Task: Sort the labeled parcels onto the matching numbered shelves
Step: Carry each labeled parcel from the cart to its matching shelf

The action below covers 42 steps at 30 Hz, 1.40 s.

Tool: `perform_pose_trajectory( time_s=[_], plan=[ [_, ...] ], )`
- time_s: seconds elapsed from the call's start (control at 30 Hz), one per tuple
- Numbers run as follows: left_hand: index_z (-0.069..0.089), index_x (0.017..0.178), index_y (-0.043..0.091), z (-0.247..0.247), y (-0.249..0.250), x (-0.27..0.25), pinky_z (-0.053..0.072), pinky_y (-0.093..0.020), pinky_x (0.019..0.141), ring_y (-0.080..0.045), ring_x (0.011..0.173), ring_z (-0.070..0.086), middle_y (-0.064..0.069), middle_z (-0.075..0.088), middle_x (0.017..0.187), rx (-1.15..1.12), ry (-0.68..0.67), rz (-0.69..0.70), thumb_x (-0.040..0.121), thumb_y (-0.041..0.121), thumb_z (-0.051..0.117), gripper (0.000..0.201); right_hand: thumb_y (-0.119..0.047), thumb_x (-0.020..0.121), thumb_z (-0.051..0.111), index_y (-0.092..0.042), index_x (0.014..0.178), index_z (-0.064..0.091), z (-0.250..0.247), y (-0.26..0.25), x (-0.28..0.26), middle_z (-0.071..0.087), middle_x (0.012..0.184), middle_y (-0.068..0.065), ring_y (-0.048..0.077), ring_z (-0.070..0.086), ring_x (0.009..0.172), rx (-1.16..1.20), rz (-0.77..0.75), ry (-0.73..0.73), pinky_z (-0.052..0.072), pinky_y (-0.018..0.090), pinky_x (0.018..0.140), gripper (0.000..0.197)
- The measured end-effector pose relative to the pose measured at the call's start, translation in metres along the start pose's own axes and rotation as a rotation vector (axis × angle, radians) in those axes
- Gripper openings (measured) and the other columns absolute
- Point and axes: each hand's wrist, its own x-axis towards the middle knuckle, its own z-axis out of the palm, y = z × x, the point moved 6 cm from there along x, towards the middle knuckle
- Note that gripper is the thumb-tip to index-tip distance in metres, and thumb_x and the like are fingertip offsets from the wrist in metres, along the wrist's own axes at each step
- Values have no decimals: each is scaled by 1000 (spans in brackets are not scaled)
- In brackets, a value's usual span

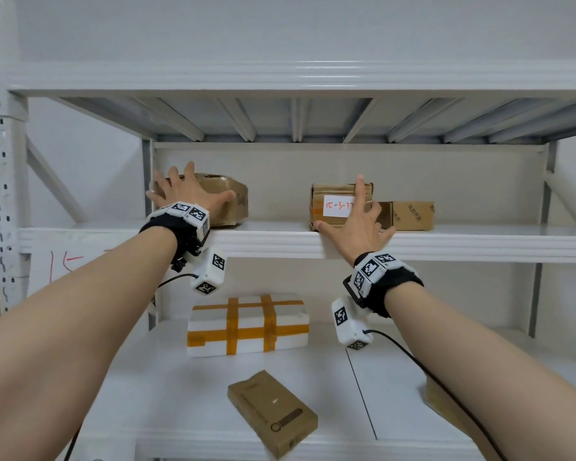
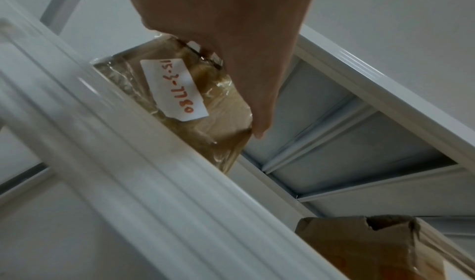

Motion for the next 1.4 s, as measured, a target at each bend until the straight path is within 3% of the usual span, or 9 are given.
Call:
perform_pose_trajectory(
  time_s=[0.2, 0.33, 0.47, 0.57, 0.8, 0.9, 1.1, 1.3, 1.4],
  plan=[
    [14, 157, 22, -3, -15, -15, 7, -58, 120, -34, 153, 2, -12, 5, 166, -14, 33, 61, 73, 65, 72, 111, -46, 86, 72, -29, 160, -4, -5, 10, -9, 23, 156, 24, 41, 38, 139, 156, -58, 80, 18, 52, 119, 108],
    [32, 149, 18, -12, -18, -30, 21, -55, 119, -36, 147, 20, -15, 23, 158, -70, 128, 102, 70, 56, 76, 98, -25, 82, 71, -20, 152, 28, -14, 18, -30, 36, 138, 15, 32, 51, 113, 419, -50, 290, 43, 44, 104, 83],
    [44, 134, 7, -17, -7, -58, 35, -46, 109, -34, 131, 41, -17, 42, 141, -140, 178, 171, 71, 46, 70, 79, -16, 77, 61, -15, 136, 45, -13, 11, -74, 40, 126, 9, 28, 48, 110, 507, -88, 372, 39, 34, 90, 61],
    [49, 128, 7, -16, -2, -84, 42, -45, 101, -33, 120, 49, -15, 48, 133, -181, 190, 236, 71, 51, 59, 73, -15, 77, 58, -11, 125, 50, -3, -1, -104, 43, 121, 10, 27, 50, 106, 507, -145, 331, 45, 40, 86, 49],
    [57, 110, 9, -9, -20, -171, 44, -38, 88, -26, 107, 54, -10, 56, 117, -141, 273, 446, 77, 37, 54, 44, -19, 82, 55, -12, 108, 53, 61, -25, -179, 54, 110, 6, 18, 53, 94, 517, -198, 99, 48, 39, 84, 27],
    [62, 103, 3, 5, -66, -214, 45, -37, 79, -26, 91, 57, -12, 60, 103, -201, 323, 456, 74, 29, 59, 39, -17, 81, 52, -10, 106, 54, 110, -29, -233, 57, 102, 4, 17, 54, 87, 566, -192, -46, 47, 36, 78, 26],
    [64, 91, 3, 30, -192, -291, 34, -28, 79, -21, 87, 53, -10, 62, 91, -103, 340, 397, 77, 19, 62, 22, -16, 83, 49, -15, 103, 48, 202, -29, -346, 48, 69, -10, 9, 50, 64, 598, -134, -355, 36, 31, 59, 20],
    [59, 89, 1, 41, -320, -366, 43, -38, 72, -28, 79, 53, -13, 58, 88, -45, 138, 264, 76, 14, 58, 18, -13, 82, 49, -19, 97, 43, 271, -34, -464, 41, 62, -12, 11, 46, 57, 580, -102, -605, 43, 35, 60, 17],
    [57, 87, 0, 50, -368, -407, 40, -36, 70, -27, 76, 50, -13, 56, 87, -34, 47, 193, 72, 10, 57, 18, -14, 83, 50, -15, 98, 48, 302, -28, -516, 43, 61, -10, 14, 48, 57, 542, -46, -713, 45, 35, 60, 15]
  ],
)
